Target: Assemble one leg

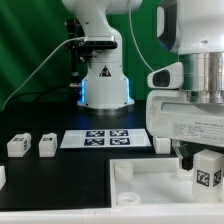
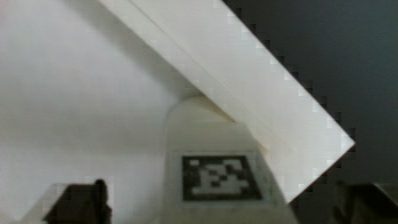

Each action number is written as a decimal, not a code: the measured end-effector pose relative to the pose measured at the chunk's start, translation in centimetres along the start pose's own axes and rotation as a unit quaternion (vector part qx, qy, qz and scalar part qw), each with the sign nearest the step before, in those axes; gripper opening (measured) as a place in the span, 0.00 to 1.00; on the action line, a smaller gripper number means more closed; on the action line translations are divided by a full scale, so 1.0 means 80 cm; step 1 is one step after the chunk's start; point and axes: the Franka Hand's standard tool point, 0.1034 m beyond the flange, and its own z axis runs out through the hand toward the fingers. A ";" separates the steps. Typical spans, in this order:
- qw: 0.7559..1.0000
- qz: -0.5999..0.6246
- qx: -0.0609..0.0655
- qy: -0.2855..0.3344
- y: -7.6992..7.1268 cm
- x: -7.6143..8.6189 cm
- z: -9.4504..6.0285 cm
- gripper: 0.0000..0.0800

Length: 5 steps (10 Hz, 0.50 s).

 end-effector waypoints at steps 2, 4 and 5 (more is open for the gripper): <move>1.000 0.000 0.000 0.000 0.000 0.000 0.000 0.81; 1.000 0.000 0.000 0.000 0.000 0.000 0.000 0.81; 1.000 0.000 0.000 0.000 0.000 0.000 0.000 0.81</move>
Offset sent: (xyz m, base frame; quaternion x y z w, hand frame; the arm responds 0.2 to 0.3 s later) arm 0.0000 0.0000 0.0000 0.0000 0.0000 0.0000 1.0000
